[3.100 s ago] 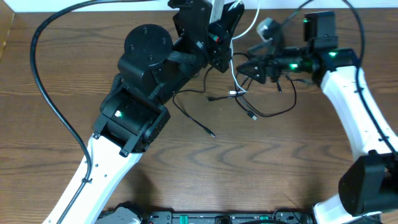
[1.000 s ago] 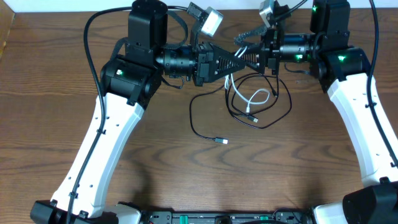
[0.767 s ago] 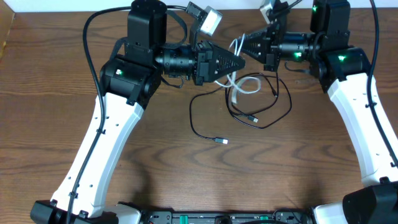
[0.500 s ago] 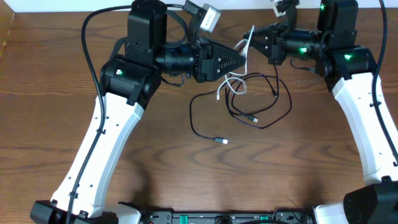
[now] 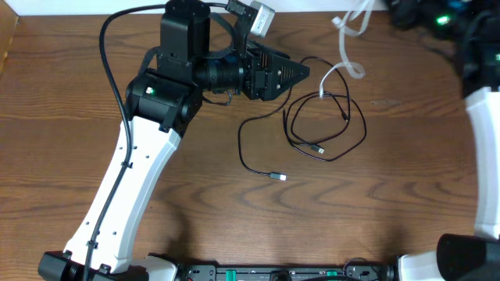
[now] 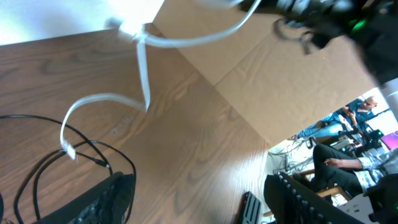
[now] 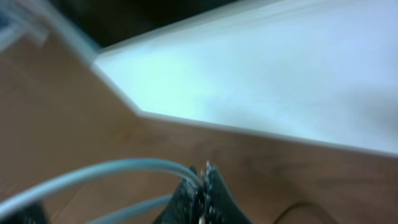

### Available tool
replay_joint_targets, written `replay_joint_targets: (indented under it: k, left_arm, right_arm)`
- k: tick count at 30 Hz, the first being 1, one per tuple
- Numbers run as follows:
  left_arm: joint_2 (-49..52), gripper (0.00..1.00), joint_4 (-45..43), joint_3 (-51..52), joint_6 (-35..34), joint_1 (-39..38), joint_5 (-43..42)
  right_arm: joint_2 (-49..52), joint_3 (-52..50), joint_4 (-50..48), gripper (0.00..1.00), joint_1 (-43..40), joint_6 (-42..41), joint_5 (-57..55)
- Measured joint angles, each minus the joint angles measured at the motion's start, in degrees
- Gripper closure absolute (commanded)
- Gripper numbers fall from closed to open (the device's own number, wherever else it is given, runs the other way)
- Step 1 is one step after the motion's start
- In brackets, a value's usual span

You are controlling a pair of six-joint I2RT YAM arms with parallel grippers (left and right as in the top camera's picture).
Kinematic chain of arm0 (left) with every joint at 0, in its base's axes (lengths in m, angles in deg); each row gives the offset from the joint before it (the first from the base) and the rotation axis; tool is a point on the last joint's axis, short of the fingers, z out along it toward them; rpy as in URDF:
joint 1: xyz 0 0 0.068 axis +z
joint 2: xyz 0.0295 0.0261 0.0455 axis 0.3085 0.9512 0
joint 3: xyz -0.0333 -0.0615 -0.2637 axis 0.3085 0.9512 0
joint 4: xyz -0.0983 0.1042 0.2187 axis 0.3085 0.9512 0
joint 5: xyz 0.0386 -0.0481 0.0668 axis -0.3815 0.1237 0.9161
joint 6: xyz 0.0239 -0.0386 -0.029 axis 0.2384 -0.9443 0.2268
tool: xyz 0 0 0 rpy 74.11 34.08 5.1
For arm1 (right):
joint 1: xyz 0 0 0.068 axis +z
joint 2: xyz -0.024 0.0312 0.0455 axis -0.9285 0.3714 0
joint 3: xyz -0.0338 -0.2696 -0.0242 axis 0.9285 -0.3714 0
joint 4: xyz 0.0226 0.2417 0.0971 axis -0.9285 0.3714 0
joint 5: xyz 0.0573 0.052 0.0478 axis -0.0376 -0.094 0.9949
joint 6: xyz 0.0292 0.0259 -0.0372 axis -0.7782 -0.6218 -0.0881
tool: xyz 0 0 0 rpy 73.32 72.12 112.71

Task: Untangle cables
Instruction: 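Carry the white cable with the right gripper to the upper right corner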

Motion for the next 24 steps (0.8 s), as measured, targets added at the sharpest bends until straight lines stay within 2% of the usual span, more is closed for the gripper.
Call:
replay_joint_targets:
  k: [4, 7, 12, 17, 24]
  left_arm:
    - [0.0, 0.27, 0.5, 0.0, 0.2, 0.0, 1.2]
    - [0.0, 0.18, 0.9, 0.0, 0.4, 0.0, 2.5]
    - [0.0, 0.17, 1.2, 0.0, 0.3, 0.0, 2.9]
    - [0.0, 0.17, 1.3, 0.0, 0.3, 0.0, 3.1]
    - [0.2, 0.17, 2.5, 0.1, 0.3, 0.0, 3.6]
  right_arm:
    - [0.0, 5.6, 5.9, 0.99, -8.0, 2.0, -7.1]
    - [0.0, 5.8, 7.3, 0.99, -14.4, 3.2, -10.0]
    - [1.9, 6.0, 6.6, 0.99, -22.3, 4.4, -12.1]
    - [8.9, 6.3, 1.3, 0.99, -24.6, 4.9, -15.0]
    - [21.5, 6.1, -15.1, 0.99, -24.7, 3.9, -21.4]
